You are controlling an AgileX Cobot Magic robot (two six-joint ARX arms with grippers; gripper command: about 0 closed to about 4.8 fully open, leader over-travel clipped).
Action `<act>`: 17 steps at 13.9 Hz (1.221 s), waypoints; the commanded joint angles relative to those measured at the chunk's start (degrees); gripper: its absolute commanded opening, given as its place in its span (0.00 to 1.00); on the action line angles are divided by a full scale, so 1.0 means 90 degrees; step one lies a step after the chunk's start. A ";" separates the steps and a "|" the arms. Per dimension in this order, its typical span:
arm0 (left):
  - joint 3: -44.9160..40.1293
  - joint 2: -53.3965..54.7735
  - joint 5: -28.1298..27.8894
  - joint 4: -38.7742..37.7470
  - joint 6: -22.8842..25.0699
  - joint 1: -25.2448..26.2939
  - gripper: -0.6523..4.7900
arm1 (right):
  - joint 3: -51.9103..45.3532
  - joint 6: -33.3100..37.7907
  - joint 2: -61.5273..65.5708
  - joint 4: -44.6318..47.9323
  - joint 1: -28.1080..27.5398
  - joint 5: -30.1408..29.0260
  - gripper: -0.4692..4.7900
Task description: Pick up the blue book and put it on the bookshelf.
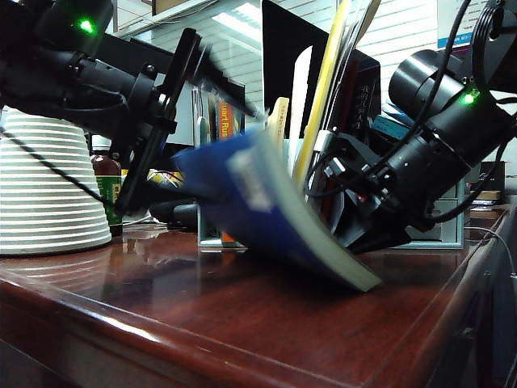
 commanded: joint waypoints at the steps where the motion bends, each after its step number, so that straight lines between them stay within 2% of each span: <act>1: 0.0029 -0.0015 0.0078 0.0209 -0.0277 -0.0019 1.00 | 0.0017 -0.0046 -0.0022 0.0022 0.0015 -0.0032 0.09; 5: 0.0029 -0.0015 0.0049 -0.0124 -0.0294 -0.0019 1.00 | 0.0017 -0.0046 -0.0041 0.0015 0.0015 -0.0024 0.09; 7: 0.0029 -0.0015 -0.0083 -0.0270 -0.0211 -0.0019 1.00 | 0.0019 -0.0102 -0.0129 0.0012 0.0015 0.0413 0.09; 10: 0.0029 -0.0012 -0.0321 -0.0583 -0.0015 -0.0019 1.00 | 0.0032 -0.0216 -0.0260 0.0022 0.0015 0.0493 0.09; 11: 0.0029 -0.0012 -0.0338 -0.0607 0.0119 -0.0019 0.90 | 0.0049 -0.0216 -0.0262 -0.0005 0.0015 0.0493 0.09; 15: 0.0029 -0.0012 -0.0651 -0.0879 0.0257 -0.0019 0.23 | 0.0066 -0.0214 -0.0262 -0.0007 0.0015 0.0495 0.09; 16: 0.0029 -0.0012 -0.0685 -0.0879 0.0374 -0.0019 0.12 | 0.0075 -0.0211 -0.0262 -0.0010 0.0015 0.0495 0.09; 17: 0.0029 -0.0012 -0.0707 -0.0886 0.0403 -0.0019 0.11 | 0.0100 -0.0209 -0.0262 -0.0010 0.0015 0.0493 0.09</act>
